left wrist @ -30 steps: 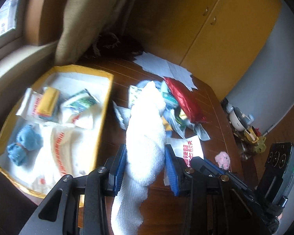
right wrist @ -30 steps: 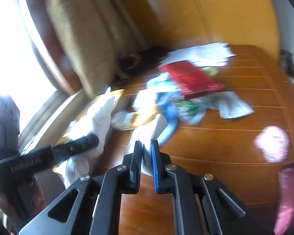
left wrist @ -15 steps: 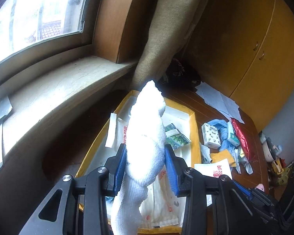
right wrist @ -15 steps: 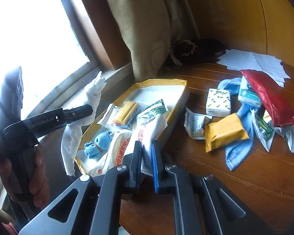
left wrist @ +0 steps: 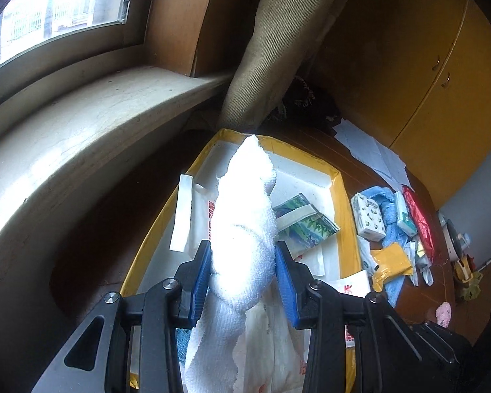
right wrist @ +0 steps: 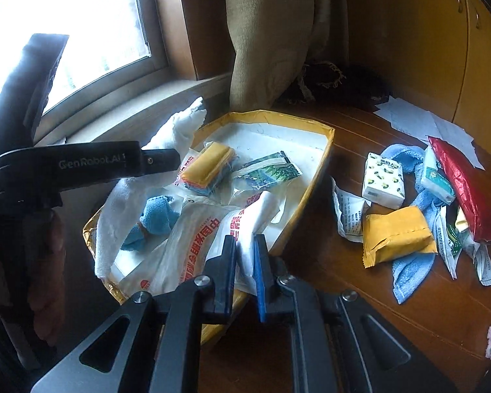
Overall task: Organize soft objects
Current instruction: 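Carry the white towel and white packet over the box and release both, then grasp the pink plush toy with the right tool while the left tool grasps a yellow packet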
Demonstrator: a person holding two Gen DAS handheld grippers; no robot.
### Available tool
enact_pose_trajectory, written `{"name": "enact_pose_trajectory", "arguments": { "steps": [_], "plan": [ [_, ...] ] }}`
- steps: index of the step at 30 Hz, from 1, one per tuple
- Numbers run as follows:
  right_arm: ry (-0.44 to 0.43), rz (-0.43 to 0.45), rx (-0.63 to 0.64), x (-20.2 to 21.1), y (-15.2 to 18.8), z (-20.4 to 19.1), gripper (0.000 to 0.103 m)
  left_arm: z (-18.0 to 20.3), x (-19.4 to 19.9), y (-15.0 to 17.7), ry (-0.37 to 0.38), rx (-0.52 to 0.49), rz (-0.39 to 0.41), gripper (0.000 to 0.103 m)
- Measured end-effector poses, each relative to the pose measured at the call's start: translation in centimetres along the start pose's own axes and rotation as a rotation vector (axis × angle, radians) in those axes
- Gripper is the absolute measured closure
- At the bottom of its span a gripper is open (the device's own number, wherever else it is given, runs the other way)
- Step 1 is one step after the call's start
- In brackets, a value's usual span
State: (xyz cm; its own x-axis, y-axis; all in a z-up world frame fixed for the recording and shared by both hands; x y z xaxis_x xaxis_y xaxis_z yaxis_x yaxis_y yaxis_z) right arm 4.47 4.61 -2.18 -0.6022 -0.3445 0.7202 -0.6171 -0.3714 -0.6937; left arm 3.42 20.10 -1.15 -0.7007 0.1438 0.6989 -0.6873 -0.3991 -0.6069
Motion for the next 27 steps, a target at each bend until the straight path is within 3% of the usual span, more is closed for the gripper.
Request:
{"name": "enact_pose_trajectory", "arguments": {
  "steps": [3, 5, 7, 9, 14, 17, 23, 27],
  "plan": [
    [0.011, 0.005, 0.014, -0.1, 0.0, -0.3, 0.090, -0.3, -1.0, 0.4, -0.009, 0.003, -0.014, 0.061],
    [-0.012, 0.014, 0.000, 0.0, 0.0, -0.1, 0.082, -0.6, -1.0, 0.4, -0.016, 0.015, -0.009, 0.057],
    [-0.054, 0.018, -0.038, 0.3, 0.0, 0.4, 0.053, -0.8, -0.3, 0.3, -0.013, 0.042, 0.017, 0.047],
    [-0.087, 0.043, -0.082, 1.1, -0.1, 1.3, 0.046, -0.4, 0.9, 0.2, -0.009, 0.040, 0.062, 0.031],
    [-0.137, 0.105, -0.160, 3.7, 0.2, 3.6, 0.040, 2.0, 4.4, 0.0, -0.033, 0.008, 0.186, 0.025],
    [-0.137, 0.137, -0.201, 5.2, 1.2, 5.7, 0.037, 4.6, 5.7, 0.6, 0.013, -0.030, 0.204, 0.023],
    [-0.075, 0.142, -0.311, 7.0, 3.7, 12.2, 0.037, 10.9, 4.1, 2.8, 0.229, -0.088, 0.075, 0.023],
    [0.000, 0.113, -0.394, 7.9, 5.5, 17.9, 0.036, 14.3, 1.2, 4.4, 0.235, -0.135, -0.014, 0.023]
  ]
}}
Point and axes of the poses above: each gripper's, at about its wrist camera, not at the fingertips, and x roughly against the way its jaws point, z to its right, y to its underside, the point moved 3 cm from there along -x, roughly the way its jaws point, and after that the axes turned 7 degrees about y, right-handed, at the moved point
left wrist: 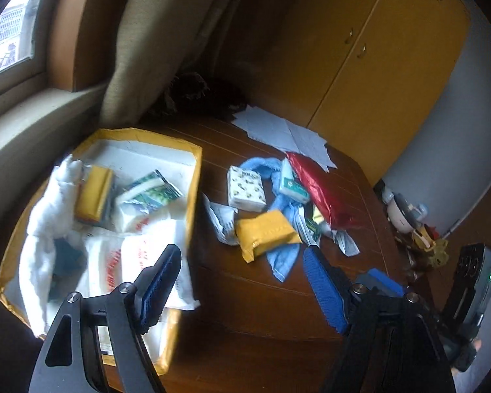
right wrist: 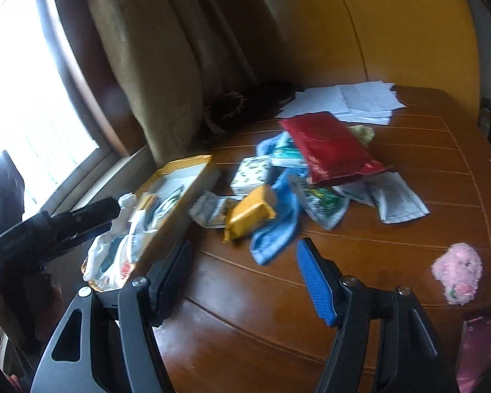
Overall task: Organize soft objects
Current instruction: 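Grasp the pink plush toy with the right tool while the left tool grasps a yellow packet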
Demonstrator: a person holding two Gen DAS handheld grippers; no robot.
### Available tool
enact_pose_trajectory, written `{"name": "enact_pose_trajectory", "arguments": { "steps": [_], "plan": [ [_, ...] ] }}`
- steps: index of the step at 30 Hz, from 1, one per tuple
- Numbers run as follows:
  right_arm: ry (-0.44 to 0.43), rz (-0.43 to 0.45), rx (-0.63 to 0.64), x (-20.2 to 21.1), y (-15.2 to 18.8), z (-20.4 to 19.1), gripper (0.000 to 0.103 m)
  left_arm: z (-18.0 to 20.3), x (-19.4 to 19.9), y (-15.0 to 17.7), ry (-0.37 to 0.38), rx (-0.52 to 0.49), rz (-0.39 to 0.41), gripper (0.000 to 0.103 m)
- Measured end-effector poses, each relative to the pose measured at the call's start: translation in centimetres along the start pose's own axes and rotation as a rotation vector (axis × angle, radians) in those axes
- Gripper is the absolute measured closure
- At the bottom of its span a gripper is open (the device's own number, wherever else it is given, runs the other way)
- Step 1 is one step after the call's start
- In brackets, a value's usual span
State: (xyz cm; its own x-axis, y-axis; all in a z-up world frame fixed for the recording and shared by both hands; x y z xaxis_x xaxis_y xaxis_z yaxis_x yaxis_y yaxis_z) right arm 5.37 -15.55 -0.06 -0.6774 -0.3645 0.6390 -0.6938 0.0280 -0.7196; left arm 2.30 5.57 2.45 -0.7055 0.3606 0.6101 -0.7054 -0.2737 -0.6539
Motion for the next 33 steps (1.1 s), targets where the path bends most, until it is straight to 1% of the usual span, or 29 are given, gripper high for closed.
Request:
{"name": "enact_pose_trajectory", "arguments": {
  "steps": [4, 7, 9, 12, 15, 17, 19, 21, 22, 24, 25, 27, 28, 31, 32, 33],
  "plan": [
    [0.051, -0.031, -0.063, 0.5, -0.6, 5.3, 0.036, 2.1, -2.4, 1.1, 0.017, -0.026, -0.061, 0.023],
    [0.084, -0.048, -0.112, 0.8, -0.9, 8.6, 0.036, 3.1, -3.9, 1.3, 0.004, -0.054, -0.086, 0.023],
    [0.134, -0.049, -0.142, 1.2, -1.1, 10.9, 0.036, 3.3, -4.8, 1.5, -0.001, -0.058, -0.101, 0.023],
    [0.265, -0.061, -0.206, 1.1, -1.3, 14.0, 0.036, 3.2, -5.9, 1.5, 0.002, -0.045, -0.121, 0.023],
    [0.301, -0.097, -0.260, 0.4, -0.8, 16.0, 0.036, 2.7, -6.5, 1.5, 0.003, -0.032, -0.129, 0.023],
    [0.340, -0.114, -0.270, 0.0, -0.4, 16.9, 0.036, 2.4, -6.7, 1.4, -0.004, -0.026, -0.123, 0.023],
    [0.383, -0.129, -0.262, -0.7, 0.0, 17.1, 0.036, 2.1, -6.9, 1.3, -0.008, -0.017, -0.131, 0.023],
    [0.393, -0.150, -0.275, -1.2, 0.4, 17.2, 0.037, 2.0, -7.1, 1.2, -0.008, -0.009, -0.134, 0.023],
    [0.406, -0.160, -0.271, -1.6, 0.6, 17.0, 0.045, 2.0, -7.2, 1.0, -0.009, -0.011, -0.135, 0.023],
    [0.408, -0.160, -0.282, -1.8, 1.0, 16.4, 0.058, 2.0, -7.4, 0.8, -0.011, -0.012, -0.130, 0.023],
    [0.410, -0.156, -0.278, -1.9, 1.1, 15.9, 0.062, 2.0, -7.6, 0.6, -0.012, -0.014, -0.130, 0.023],
    [0.405, -0.153, -0.242, -2.6, 1.1, 14.5, 0.066, 2.0, -8.2, 0.3, -0.016, -0.015, -0.132, 0.023],
    [0.396, -0.153, -0.231, -2.7, 1.3, 13.8, 0.069, 2.0, -8.7, 0.2, -0.017, -0.016, -0.136, 0.023],
    [0.342, -0.156, -0.203, -3.3, 1.4, 11.8, 0.070, 2.1, -10.2, -0.1, -0.017, -0.008, -0.162, 0.023],
    [0.309, -0.163, -0.190, -3.6, 1.5, 10.9, 0.070, 2.1, -10.8, -0.3, -0.017, 0.002, -0.169, 0.023],
    [0.288, -0.166, -0.175, -3.9, 1.6, 10.3, 0.070, 2.0, -11.2, -0.6, -0.010, 0.020, -0.163, 0.023]
  ]
}}
Point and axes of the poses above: each gripper's, at about its wrist camera, not at the fingertips, and x roughly against the way its jaws point, z to its right, y to its underside, the point moved 3 cm from there along -x, roughly the way its jaws point, and after that the axes turned 7 degrees about y, right-handed, at the moved point
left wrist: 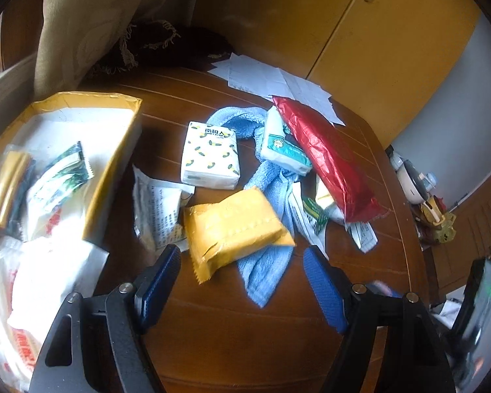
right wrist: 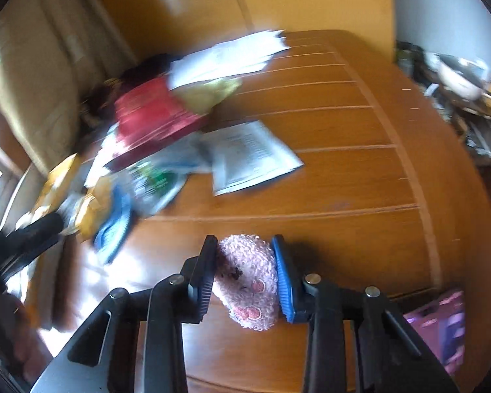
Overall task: Organize soft objects
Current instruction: 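Grasp the pink plush toy with the right tool while the left tool grasps a yellow packet, then carry the pink toy and yellow packet over the box and release both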
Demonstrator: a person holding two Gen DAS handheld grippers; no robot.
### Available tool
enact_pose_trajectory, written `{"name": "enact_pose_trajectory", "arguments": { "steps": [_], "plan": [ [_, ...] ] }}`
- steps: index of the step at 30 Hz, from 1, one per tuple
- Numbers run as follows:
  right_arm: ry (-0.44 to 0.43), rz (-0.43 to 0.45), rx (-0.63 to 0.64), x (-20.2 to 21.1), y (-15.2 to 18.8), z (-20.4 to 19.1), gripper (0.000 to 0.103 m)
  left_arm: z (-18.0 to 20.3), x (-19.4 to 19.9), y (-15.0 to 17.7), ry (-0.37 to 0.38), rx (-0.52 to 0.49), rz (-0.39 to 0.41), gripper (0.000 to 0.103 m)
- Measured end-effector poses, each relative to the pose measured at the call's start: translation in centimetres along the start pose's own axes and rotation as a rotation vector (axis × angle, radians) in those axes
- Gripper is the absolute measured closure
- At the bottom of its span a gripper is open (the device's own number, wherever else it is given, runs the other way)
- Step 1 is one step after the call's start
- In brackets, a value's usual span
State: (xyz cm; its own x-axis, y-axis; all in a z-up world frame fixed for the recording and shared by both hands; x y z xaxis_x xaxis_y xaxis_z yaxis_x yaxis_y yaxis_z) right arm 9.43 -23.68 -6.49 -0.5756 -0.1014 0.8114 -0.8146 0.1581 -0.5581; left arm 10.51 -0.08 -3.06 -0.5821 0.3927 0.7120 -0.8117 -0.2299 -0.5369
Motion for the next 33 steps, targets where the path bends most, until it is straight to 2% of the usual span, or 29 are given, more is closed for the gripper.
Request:
{"name": "enact_pose_trajectory", "arguments": {
  "steps": [4, 7, 10, 14, 15, 21, 25, 29, 33],
  "plan": [
    [-0.020, -0.002, 0.053, 0.0, 0.7, -1.9, 0.070, 0.1, -1.4, -1.8, 0.016, 0.053, 0.013, 0.023],
    [-0.042, -0.009, 0.046, 0.1, 0.9, -2.1, 0.070, 0.1, -3.4, -2.6, -0.051, 0.073, -0.040, 0.023],
    [-0.061, -0.019, 0.025, 0.2, 0.9, -2.0, 0.070, 0.0, -4.8, -2.2, -0.101, 0.071, -0.066, 0.023],
    [-0.073, -0.016, 0.021, 0.2, 1.1, -2.1, 0.070, 0.1, -4.2, -0.8, -0.103, 0.045, -0.044, 0.031],
    [-0.080, -0.015, 0.018, 0.2, 1.2, -2.0, 0.070, 0.1, -3.8, -0.4, -0.096, 0.043, -0.048, 0.034],
    [-0.125, 0.000, 0.010, 0.7, 1.5, -2.3, 0.071, 0.2, -1.5, 2.4, -0.040, 0.027, -0.051, 0.039],
    [-0.142, 0.009, 0.010, 1.2, 1.7, -2.4, 0.072, 0.2, -0.3, 3.7, 0.059, 0.048, -0.043, 0.040],
    [-0.153, 0.027, 0.022, 2.5, 2.1, -3.1, 0.072, 0.0, 0.7, 4.2, 0.117, 0.087, -0.051, 0.042],
    [-0.177, 0.043, 0.041, 3.8, 2.7, -4.3, 0.072, 0.4, 2.4, 4.7, 0.143, 0.079, -0.034, 0.045]
  ]
}}
Point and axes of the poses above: each gripper's, at about its wrist camera, not at the fingertips, and x roughly against the way its jaws point, z to its right, y to its underside, the point moved 3 cm from there along -x, roughly the way its jaws point, and after that the axes turned 7 degrees about y, right-handed, at the moved point
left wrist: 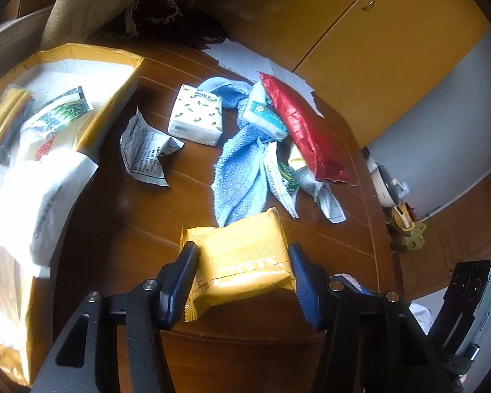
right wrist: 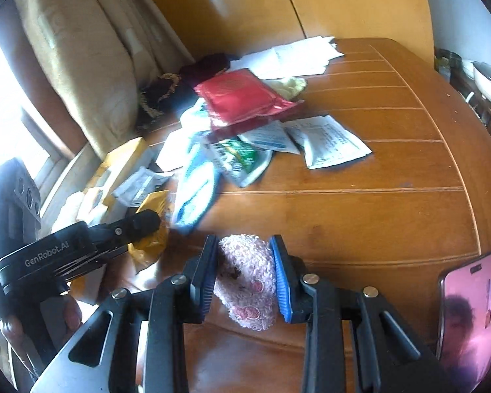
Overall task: Organize soft objects
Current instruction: 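Carry the pink toy and yellow packet over the box and release both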
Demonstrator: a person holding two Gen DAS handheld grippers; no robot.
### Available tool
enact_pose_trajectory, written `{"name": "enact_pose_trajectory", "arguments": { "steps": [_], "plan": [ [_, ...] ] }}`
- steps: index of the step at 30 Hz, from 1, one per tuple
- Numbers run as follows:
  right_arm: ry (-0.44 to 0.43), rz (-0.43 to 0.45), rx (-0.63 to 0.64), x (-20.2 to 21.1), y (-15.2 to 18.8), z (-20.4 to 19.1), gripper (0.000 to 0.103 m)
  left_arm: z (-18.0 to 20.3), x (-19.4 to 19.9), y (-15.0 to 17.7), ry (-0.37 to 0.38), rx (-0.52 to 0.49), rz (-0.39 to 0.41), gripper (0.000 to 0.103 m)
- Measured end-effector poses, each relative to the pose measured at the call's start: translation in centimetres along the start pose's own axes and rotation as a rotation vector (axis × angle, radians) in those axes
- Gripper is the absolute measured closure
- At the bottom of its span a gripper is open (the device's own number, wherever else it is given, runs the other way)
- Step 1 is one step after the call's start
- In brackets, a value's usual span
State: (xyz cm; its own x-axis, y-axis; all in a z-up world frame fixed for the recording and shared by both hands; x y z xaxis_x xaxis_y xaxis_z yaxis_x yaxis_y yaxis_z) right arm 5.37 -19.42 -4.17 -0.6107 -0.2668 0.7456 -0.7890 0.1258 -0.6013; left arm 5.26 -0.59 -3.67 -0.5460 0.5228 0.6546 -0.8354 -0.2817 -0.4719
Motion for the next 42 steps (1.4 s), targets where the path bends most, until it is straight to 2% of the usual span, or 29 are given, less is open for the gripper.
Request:
{"name": "enact_pose_trajectory", "arguments": {
  "steps": [1, 3, 6, 10, 18, 19, 21, 23, 25, 29, 33, 36, 40, 42],
  "plan": [
    [-0.004, 0.006, 0.006, 0.3, 0.1, -0.4, 0.072, 0.1, 0.2, 0.1, 0.002, -0.005, 0.000, 0.045],
    [-0.007, 0.010, 0.015, 0.6, 0.4, -1.1, 0.072, 0.0, 0.3, 0.2, -0.017, -0.011, -0.001, 0.054],
    [-0.008, 0.009, 0.019, 0.8, 0.5, -1.6, 0.072, -0.3, 0.5, 0.5, -0.002, -0.002, -0.003, 0.055],
    [-0.003, 0.009, 0.021, 0.8, 0.6, -1.9, 0.072, -0.4, 0.9, 1.2, -0.042, -0.032, 0.011, 0.057],
    [-0.031, 0.025, 0.016, 1.2, 0.7, -2.2, 0.072, 0.4, 1.7, 1.4, 0.025, -0.035, -0.003, 0.067],
    [-0.037, 0.028, 0.011, 1.3, 0.6, -2.1, 0.072, 0.5, 1.8, 1.3, 0.027, -0.042, 0.002, 0.069],
    [-0.047, 0.028, 0.006, 1.3, 0.5, -2.1, 0.072, 0.3, 2.3, 1.3, 0.028, -0.032, 0.019, 0.083],
    [-0.050, 0.026, 0.005, 1.2, 0.4, -2.3, 0.072, 0.3, 3.2, 1.1, 0.043, -0.034, 0.047, 0.086],
    [-0.057, 0.030, 0.014, 1.3, 0.3, -2.8, 0.072, 0.0, 3.4, 0.9, 0.024, -0.039, 0.054, 0.087],
    [-0.054, 0.035, 0.027, 1.3, 0.0, -3.4, 0.072, -0.9, 3.7, 0.7, 0.042, -0.008, 0.067, 0.088],
    [-0.049, 0.027, 0.013, 0.9, 0.1, -3.2, 0.072, -0.4, 4.0, 0.7, 0.034, -0.040, 0.071, 0.089],
    [-0.055, 0.026, 0.005, 1.0, 0.0, -3.1, 0.072, -0.4, 4.9, 0.4, 0.079, -0.016, 0.078, 0.089],
    [-0.086, 0.031, 0.021, 1.2, -0.4, -4.1, 0.072, -0.7, 8.0, -1.2, 0.072, -0.016, 0.154, 0.089],
    [-0.133, 0.026, 0.041, 1.2, -1.0, -5.4, 0.072, -1.2, 10.4, -2.3, 0.042, -0.022, 0.211, 0.089]
  ]
}}
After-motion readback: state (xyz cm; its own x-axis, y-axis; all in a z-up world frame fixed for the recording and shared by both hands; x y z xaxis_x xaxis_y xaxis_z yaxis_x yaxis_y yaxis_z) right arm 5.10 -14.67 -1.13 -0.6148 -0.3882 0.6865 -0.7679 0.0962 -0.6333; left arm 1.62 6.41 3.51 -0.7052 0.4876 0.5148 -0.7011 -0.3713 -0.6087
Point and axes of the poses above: each gripper's, at about its wrist camera, not at the fingertips, and x roughly against the way its jaws point, z to its right, y to its underside, the point moved 3 cm from there along -x, roughly the way its jaws point, and after that the axes turned 7 degrees about y, right-handed, at the moved point
